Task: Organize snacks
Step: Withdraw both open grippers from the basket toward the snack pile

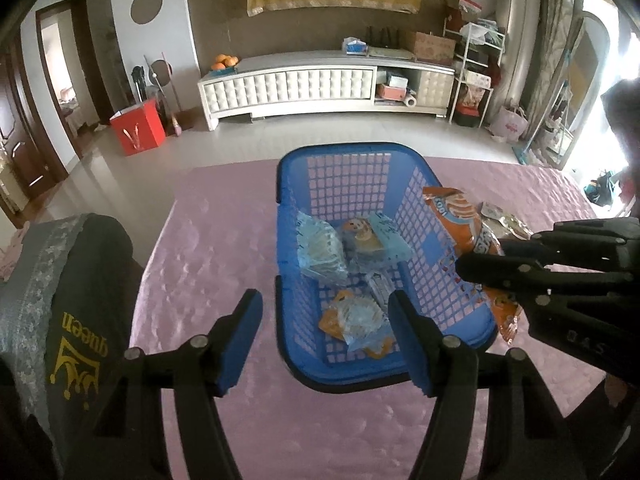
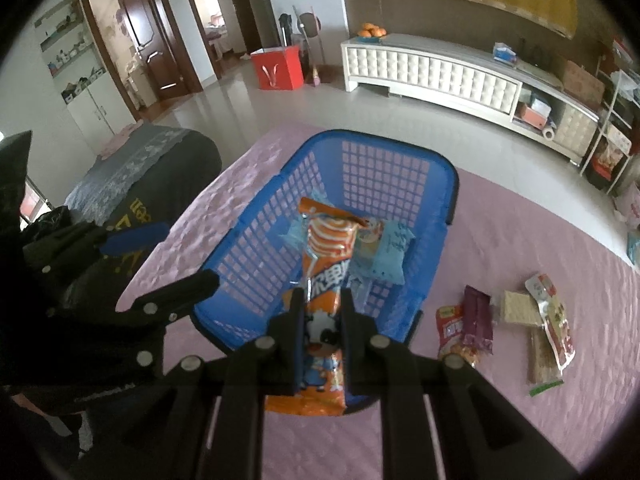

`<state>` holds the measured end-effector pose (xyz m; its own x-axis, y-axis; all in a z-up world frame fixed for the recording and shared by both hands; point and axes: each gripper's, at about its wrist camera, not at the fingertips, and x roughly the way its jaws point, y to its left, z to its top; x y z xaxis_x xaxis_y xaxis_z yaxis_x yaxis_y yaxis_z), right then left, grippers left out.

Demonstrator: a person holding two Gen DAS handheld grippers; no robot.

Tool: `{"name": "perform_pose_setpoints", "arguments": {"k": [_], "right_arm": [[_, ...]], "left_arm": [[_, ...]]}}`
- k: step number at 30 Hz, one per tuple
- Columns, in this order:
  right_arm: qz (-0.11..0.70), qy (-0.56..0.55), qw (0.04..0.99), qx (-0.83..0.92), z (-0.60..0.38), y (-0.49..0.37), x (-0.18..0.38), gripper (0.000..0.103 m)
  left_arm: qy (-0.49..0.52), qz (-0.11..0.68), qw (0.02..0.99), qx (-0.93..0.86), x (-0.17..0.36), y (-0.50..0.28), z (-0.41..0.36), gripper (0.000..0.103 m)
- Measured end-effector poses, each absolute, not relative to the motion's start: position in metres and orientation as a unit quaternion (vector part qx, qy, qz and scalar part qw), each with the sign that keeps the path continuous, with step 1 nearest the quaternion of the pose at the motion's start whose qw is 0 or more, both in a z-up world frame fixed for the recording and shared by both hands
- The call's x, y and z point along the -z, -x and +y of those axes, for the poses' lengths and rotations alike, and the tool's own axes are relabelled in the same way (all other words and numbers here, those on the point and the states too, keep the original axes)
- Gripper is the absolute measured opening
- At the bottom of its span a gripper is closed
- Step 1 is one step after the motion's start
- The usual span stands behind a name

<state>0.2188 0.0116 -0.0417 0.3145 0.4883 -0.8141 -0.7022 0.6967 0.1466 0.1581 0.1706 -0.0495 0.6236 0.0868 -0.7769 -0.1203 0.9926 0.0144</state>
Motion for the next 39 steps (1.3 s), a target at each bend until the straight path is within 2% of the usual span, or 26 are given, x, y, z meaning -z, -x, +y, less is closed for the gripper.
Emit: {"name": "perform_pose_setpoints", "arguments": {"k": [13,21,24,25,26,32,39], "right_arm": [[0.51,0.126,0.793,-0.308,0.032,-0.249,0.089,0.019],[0.516,0.129,0.801,-0.273,0.028,-0.248,0.091,0.021],[0.518,0.119,0.802,-0.273,0.025,-0.249,0.09,0.037],[0.518,0.111,0.802,-0.277,0.024,-0.249,0.087,0.055],[0.517,0.1,0.799,-0.289,0.022,-0.248,0.084,0.066],[0.482,0.117,0.821,-0.282,0.017,-0.232,0.062,0.077],[0.468,0.099,0.834,-0.273,-0.022,-0.227,0.045,0.078]], "left_arm": [[0.034,0.439,0.896,-0.055,0.077,-0.176,0.189,0.063],[0.03,0.439,0.896,-0.047,0.082,-0.178,0.187,0.063],[0.03,0.44,0.896,-0.05,0.082,-0.178,0.184,0.063],[0.029,0.44,0.896,-0.05,0.081,-0.177,0.183,0.063],[0.028,0.44,0.896,-0.05,0.08,-0.176,0.182,0.063],[0.02,0.434,0.899,-0.051,0.072,-0.168,0.173,0.063],[0.006,0.421,0.906,-0.049,0.055,-0.159,0.154,0.065]]}}
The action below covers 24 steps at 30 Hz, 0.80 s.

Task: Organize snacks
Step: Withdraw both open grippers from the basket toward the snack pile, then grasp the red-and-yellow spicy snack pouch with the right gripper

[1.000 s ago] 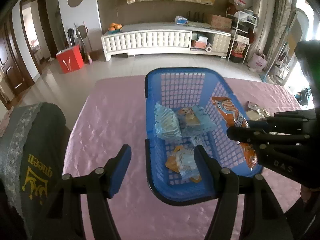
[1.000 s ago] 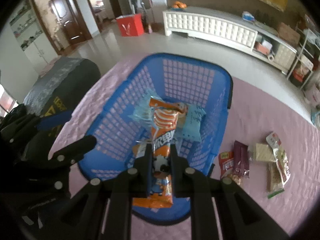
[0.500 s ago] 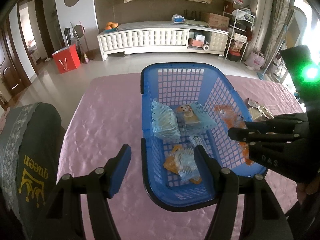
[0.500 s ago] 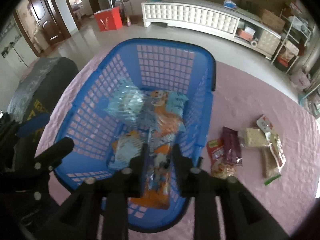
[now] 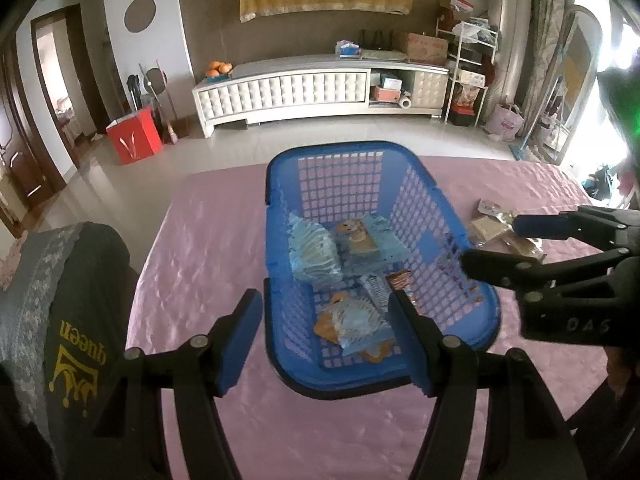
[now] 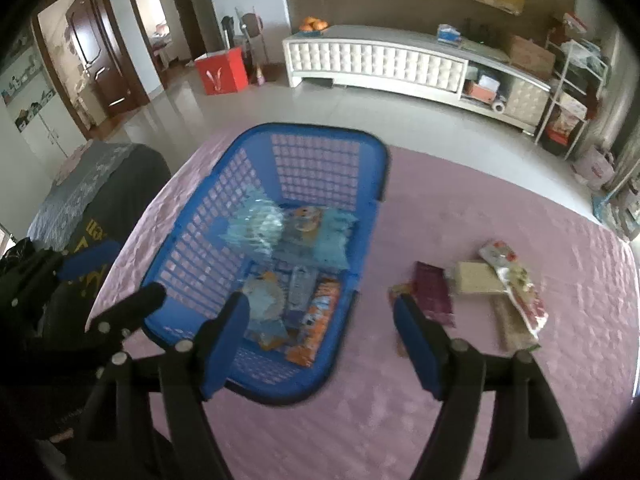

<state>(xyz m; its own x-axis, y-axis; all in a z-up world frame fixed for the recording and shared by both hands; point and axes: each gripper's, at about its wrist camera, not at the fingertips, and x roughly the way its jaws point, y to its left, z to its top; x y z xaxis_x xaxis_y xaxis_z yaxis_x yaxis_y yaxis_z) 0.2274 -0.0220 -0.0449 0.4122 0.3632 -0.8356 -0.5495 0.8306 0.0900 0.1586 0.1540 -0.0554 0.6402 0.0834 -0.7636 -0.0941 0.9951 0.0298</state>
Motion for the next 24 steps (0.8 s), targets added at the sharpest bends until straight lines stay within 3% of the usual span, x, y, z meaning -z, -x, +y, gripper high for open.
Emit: {"name": "perform_pose_setpoints", "arguments": {"k": [5,24], "right_arm": [[0.461,0.085,0.841,-0.269,-0.056,-0.221,0.036,0.079],[0.425,0.056,0.877,-0.218,-0.19,-0.213,0.01,0.082]], "left_arm": [[0.01,0.411,0.911,-0.035,0.042,-0.156,0.135,0.078],[-0.018,0.392,0.918,0.063,0.025,-0.176,0.007,0.078]]}}
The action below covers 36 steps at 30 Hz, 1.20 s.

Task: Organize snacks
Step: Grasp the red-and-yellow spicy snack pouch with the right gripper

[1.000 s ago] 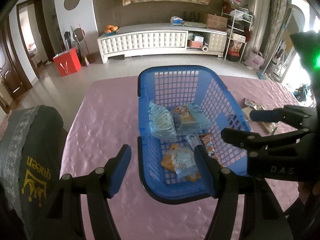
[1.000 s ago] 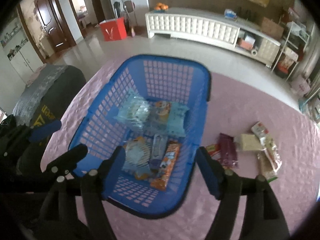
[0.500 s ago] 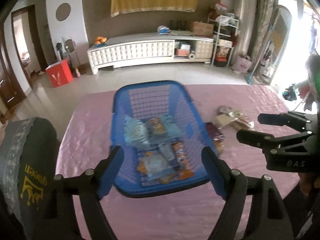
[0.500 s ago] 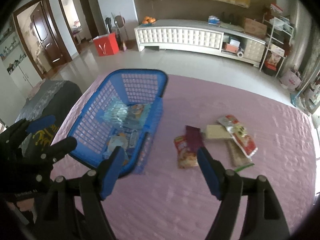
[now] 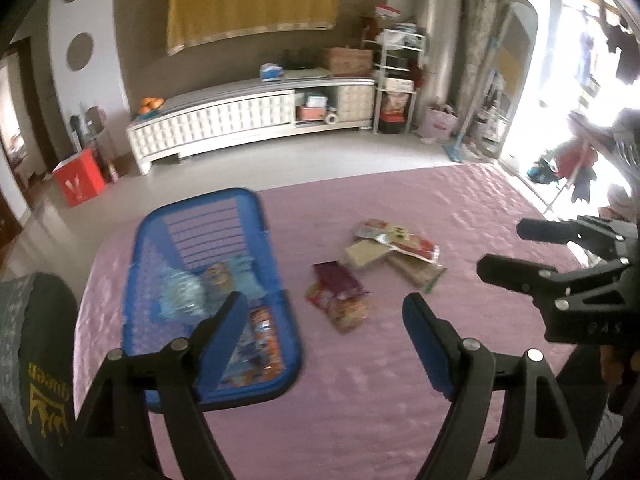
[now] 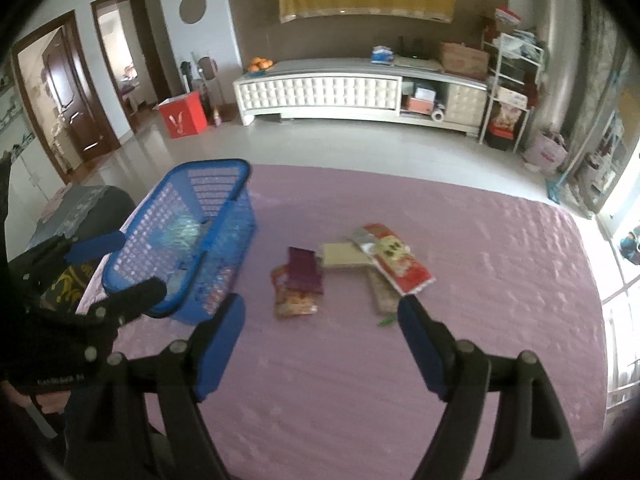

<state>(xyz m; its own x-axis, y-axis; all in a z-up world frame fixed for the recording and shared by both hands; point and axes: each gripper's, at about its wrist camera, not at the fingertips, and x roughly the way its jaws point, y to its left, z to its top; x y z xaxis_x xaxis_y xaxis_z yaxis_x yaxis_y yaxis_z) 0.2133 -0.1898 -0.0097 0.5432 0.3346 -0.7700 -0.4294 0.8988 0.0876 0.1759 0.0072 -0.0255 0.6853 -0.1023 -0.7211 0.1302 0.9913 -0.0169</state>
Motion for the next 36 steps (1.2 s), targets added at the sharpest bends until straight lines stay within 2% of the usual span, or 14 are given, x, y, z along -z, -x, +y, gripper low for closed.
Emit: {"name": "perform_pose_setpoints", "arguments": {"k": [17,23,26,31,36], "right_arm": [[0.464,0.059,0.858,-0.215,-0.26,-0.26,0.055,0.082],[0.489,0.066,0.838,-0.234,-0.261,-0.29,0.08,0.082],[0.495,0.074,0.83,-0.248,-0.26,-0.307,0.09,0.082],[0.506,0.102,0.815,-0.264,-0.253,-0.331,0.109,0.082],[0.513,0.134,0.794,-0.298,-0.239,-0.355,0.128,0.082]], "left_arm": [[0.002,0.424,0.901,0.095,0.067,-0.23,-0.059,0.078],[-0.004,0.446,0.891,0.087,0.089,-0.256,-0.071,0.078],[-0.018,0.455,0.886,0.091,0.1,-0.267,-0.079,0.083],[-0.059,0.459,0.883,0.073,0.116,-0.288,-0.088,0.083],[-0.046,0.479,0.874,0.07,0.135,-0.306,-0.083,0.083]]}}
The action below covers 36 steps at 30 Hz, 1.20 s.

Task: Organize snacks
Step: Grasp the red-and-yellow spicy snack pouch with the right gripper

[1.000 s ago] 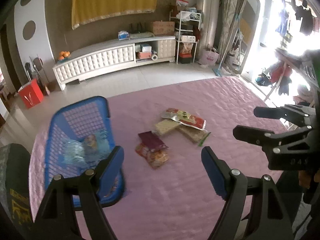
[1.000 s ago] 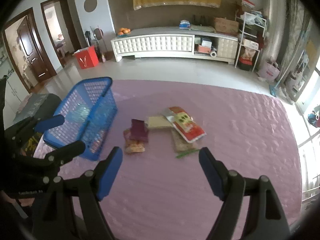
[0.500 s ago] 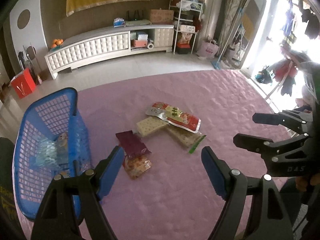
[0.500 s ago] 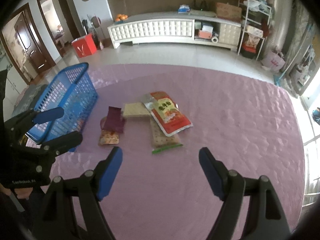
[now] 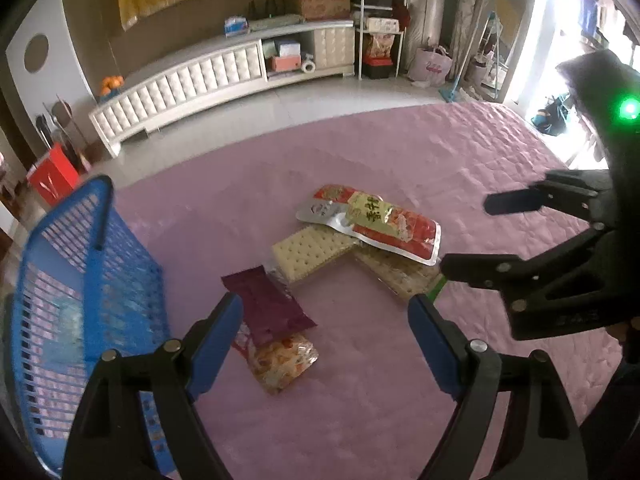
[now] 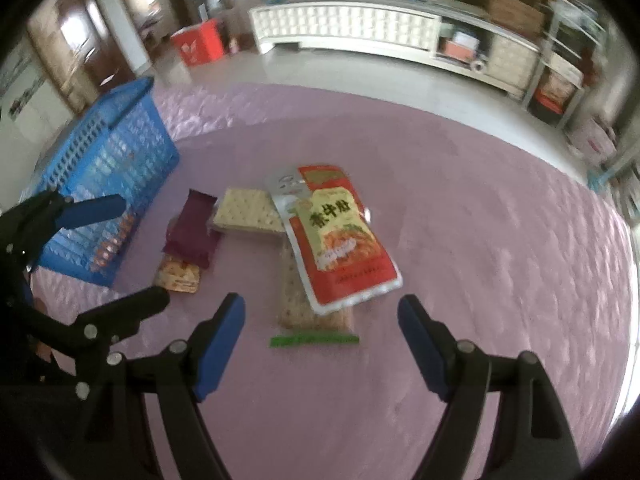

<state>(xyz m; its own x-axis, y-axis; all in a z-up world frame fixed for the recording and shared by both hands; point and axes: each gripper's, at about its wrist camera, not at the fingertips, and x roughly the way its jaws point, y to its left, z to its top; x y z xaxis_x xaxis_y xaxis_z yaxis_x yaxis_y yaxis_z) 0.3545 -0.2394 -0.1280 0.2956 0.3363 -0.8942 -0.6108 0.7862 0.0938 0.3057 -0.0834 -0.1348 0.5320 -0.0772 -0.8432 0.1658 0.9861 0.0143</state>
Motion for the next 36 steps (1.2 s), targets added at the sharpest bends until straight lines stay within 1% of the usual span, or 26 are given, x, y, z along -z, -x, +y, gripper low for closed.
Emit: {"name": "perform_pose_setpoints", "arguments": {"k": [4,8,11,17,21,24,25,26,28,30,36], "right_arm": [[0.525,0.149,0.773,-0.324,-0.227,-0.377,0.146,0.082],[0.54,0.156,0.753,-0.343,-0.215,-0.396,0.163,0.082],[0.543,0.164,0.747,-0.348,-0.208,-0.409,0.172,0.082],[0.561,0.153,0.721,-0.377,-0.203,-0.431,0.186,0.082],[0.562,0.164,0.709,-0.394,-0.2,-0.435,0.19,0.082],[0.542,0.201,0.71,-0.401,-0.199,-0.427,0.192,0.077],[0.542,0.2,0.71,-0.402,-0.2,-0.426,0.192,0.074],[0.546,0.191,0.71,-0.401,-0.202,-0.427,0.191,0.066],[0.553,0.171,0.706,-0.409,-0.206,-0.425,0.19,0.052],[0.553,0.163,0.705,-0.412,-0.21,-0.421,0.19,0.049],[0.551,0.148,0.716,-0.402,-0.221,-0.401,0.189,0.043]], "left_arm": [[-0.055,0.486,0.87,0.057,0.148,-0.32,-0.08,0.083],[-0.022,0.503,0.862,0.056,0.162,-0.337,-0.066,0.083],[-0.023,0.506,0.861,0.051,0.168,-0.347,-0.062,0.083],[-0.004,0.514,0.857,0.045,0.181,-0.361,-0.053,0.083],[-0.003,0.517,0.855,0.044,0.188,-0.364,-0.051,0.083],[0.002,0.52,0.853,0.044,0.19,-0.363,-0.051,0.083],[0.004,0.52,0.853,0.044,0.191,-0.362,-0.051,0.083],[0.005,0.52,0.853,0.045,0.191,-0.361,-0.051,0.083],[0.006,0.522,0.852,0.045,0.192,-0.36,-0.051,0.083],[0.006,0.523,0.851,0.045,0.191,-0.357,-0.051,0.083],[0.007,0.523,0.851,0.05,0.186,-0.351,-0.051,0.083]]}}
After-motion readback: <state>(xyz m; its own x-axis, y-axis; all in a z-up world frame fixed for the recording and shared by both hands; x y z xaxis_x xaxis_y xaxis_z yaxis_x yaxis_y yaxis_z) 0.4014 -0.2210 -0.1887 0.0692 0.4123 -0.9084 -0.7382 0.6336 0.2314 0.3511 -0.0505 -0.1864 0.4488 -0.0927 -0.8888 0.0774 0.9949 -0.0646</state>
